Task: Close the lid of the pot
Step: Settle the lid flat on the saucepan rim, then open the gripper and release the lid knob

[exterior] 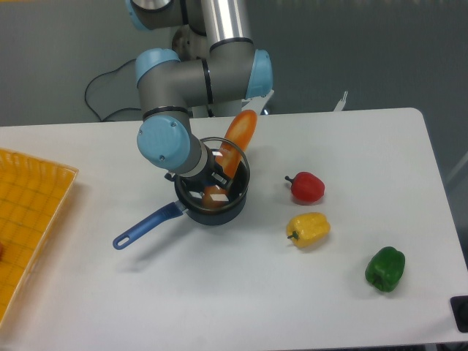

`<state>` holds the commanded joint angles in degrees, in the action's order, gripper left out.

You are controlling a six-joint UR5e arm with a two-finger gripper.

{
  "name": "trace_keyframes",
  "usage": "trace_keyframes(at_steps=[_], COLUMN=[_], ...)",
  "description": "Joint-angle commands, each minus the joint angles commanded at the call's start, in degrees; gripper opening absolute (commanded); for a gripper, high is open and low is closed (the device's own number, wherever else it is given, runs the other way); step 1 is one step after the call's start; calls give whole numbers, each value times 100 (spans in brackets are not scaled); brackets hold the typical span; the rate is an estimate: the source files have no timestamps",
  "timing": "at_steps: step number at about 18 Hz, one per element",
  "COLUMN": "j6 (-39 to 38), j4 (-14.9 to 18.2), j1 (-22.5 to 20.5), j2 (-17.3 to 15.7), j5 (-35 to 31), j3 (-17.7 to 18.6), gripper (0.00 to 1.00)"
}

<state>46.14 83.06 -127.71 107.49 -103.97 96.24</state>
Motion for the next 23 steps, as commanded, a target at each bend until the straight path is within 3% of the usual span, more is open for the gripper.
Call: trace_keyframes(at_steps=[5, 10, 18, 23], j6=[9, 26, 35, 44], j4=[0, 0, 0, -131], j1=[0, 0, -96, -500], j2=[0, -17, -88, -246], j5=[9, 9, 131, 518], j3=[0, -123, -518, -817], gripper=[80, 99, 100, 100])
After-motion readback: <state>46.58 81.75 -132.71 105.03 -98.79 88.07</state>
